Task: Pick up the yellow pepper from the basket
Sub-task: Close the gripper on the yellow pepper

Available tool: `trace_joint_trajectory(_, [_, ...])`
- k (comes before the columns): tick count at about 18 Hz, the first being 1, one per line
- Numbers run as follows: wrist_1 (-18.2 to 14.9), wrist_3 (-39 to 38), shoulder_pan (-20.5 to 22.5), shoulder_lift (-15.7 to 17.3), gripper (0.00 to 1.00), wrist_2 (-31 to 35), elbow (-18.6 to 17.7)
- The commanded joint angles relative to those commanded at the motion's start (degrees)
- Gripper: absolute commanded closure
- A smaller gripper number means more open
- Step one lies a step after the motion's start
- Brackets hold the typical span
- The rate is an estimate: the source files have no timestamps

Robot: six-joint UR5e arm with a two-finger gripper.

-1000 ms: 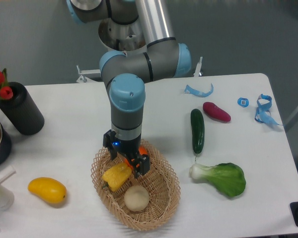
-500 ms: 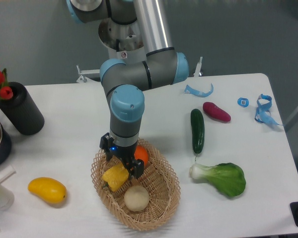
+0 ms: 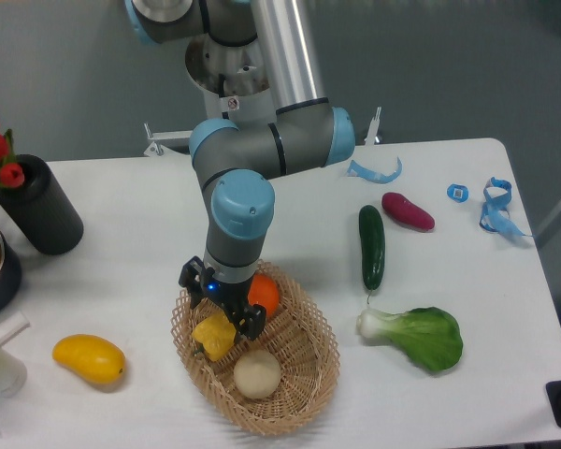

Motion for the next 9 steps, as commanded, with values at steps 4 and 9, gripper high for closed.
trace_joint_trajectory(4, [0.0, -0.09, 0.0, -0.26, 0.0, 0.0, 0.0])
trace_joint_trajectory(9, [0.0, -0.18, 0.0, -0.7, 0.0, 0.0, 0.0])
